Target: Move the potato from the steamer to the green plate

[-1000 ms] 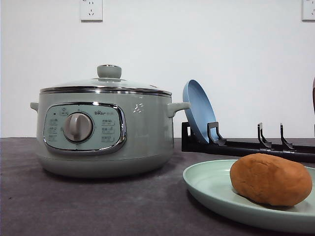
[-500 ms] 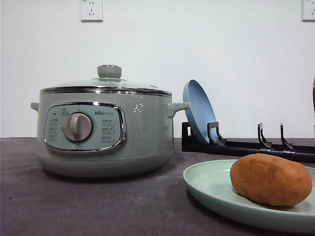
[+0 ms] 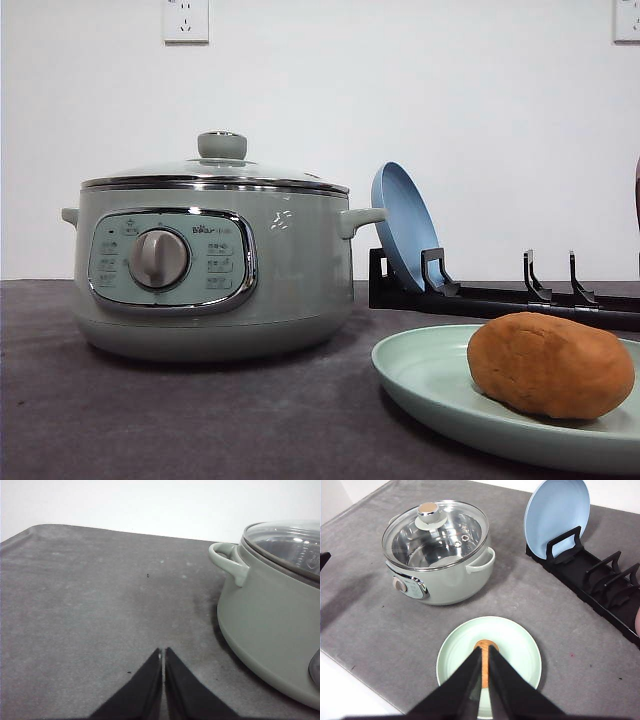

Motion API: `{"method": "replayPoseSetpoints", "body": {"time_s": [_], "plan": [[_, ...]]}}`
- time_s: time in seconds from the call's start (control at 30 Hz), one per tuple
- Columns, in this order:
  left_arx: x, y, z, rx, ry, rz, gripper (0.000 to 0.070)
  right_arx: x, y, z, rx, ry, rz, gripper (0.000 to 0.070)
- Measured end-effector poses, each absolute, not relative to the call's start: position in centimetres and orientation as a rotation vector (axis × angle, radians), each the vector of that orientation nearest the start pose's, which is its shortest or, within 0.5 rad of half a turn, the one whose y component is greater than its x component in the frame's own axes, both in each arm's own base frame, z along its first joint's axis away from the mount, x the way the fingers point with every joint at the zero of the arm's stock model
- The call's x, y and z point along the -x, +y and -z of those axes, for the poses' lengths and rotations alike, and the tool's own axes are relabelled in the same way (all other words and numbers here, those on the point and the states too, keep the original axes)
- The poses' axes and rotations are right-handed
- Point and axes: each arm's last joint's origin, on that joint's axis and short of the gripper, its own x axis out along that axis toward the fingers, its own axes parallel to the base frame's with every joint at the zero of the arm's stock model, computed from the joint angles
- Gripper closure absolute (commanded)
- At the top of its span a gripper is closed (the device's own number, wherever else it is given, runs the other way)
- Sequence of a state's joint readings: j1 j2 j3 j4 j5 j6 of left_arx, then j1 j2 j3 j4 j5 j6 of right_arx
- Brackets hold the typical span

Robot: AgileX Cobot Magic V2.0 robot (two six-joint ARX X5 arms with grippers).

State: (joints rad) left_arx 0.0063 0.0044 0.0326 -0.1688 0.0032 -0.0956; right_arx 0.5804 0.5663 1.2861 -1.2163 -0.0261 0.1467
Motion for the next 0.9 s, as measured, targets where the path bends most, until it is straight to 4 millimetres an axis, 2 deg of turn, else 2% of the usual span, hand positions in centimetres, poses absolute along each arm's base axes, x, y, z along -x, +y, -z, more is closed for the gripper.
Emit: {"method": "replayPoseSetpoints", "body": {"time_s": [0.27, 0.47, 0.63, 0.9], "plan": [[-9.5, 0.1, -15.8, 0.096, 0.140, -0.010, 0.0700, -2.2, 1.5, -40.6, -0.004, 0.526, -0.549, 0.0691], [-9.5, 0.1, -15.8, 0.096, 0.140, -0.010, 0.0700, -2.9, 1.5, -39.6, -0.030, 0.546, -0.430, 0.0691], [-9.5, 0.1, -15.8, 0.096, 0.140, -0.010, 0.0700, -4.6, 1.4, -36.1, -0.082, 0.503, -0.257, 0.0691], [-9.5, 0.1, -15.8, 0.096, 0.140, -0.010, 0.0700, -6.8, 0.4, -29.2, -0.108, 0.236, -0.055, 0.0691]]}}
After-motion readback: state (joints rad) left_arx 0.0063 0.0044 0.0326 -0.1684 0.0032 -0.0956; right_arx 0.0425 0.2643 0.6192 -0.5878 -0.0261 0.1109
